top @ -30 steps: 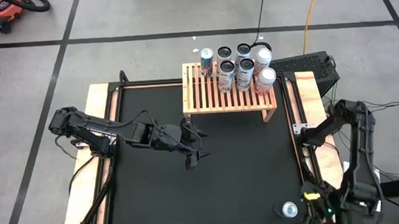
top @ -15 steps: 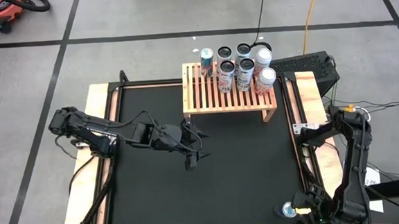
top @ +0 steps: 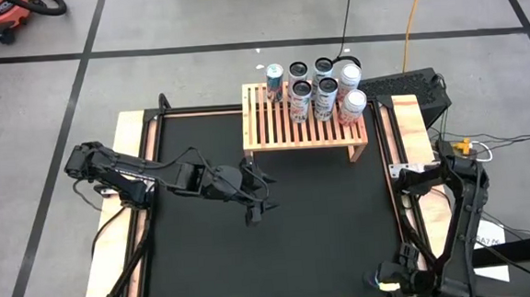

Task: Place canned beverage on shelf
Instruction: Put the blue soda can on the shelf

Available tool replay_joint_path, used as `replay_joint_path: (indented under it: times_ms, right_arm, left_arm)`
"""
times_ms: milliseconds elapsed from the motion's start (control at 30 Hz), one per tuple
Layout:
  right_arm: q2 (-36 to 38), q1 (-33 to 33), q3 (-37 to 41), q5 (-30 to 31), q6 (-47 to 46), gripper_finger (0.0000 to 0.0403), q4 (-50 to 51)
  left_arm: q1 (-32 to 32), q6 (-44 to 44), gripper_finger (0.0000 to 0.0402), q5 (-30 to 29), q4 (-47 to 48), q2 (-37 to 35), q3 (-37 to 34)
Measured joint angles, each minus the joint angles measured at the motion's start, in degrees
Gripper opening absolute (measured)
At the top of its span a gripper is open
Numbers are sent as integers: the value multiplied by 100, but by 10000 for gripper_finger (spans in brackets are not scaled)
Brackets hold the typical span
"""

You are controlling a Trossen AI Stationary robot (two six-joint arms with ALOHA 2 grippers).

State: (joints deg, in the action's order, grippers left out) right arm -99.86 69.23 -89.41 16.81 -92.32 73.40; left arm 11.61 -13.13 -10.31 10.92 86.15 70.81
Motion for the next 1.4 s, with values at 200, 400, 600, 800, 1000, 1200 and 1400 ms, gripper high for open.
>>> replay_joint_path:
  times_ms: [200, 400, 600, 800, 1000, 1200, 1400]
  right_arm:
    - [-212, -104, 0, -193, -161, 313, 18]
    - [-240, -210, 2, -191, -474, 297, 6]
    - [-249, -259, 2, -174, -498, 229, -61]
    - [-219, -346, 6, -179, -721, 221, -72]
    - [54, -677, 11, 119, -280, 229, -396]
    - [460, -1344, 10, 136, 954, 222, -591]
    - [766, -2185, 9, 128, 2635, 227, -1240]
  left_arm:
    - [0, 5, 322, -49, 220, 1, 0]
    - [-1, 9, 322, -75, 138, 66, 2]
    - [-1, 40, 322, -82, 33, 126, 6]
    - [4, 40, 322, -43, 28, 146, 7]
    - [6, 299, 322, 1137, -203, 204, 7]
    - [42, 350, 322, 1913, -840, 390, 15]
    - [58, 173, 322, 2731, -1530, 652, -2]
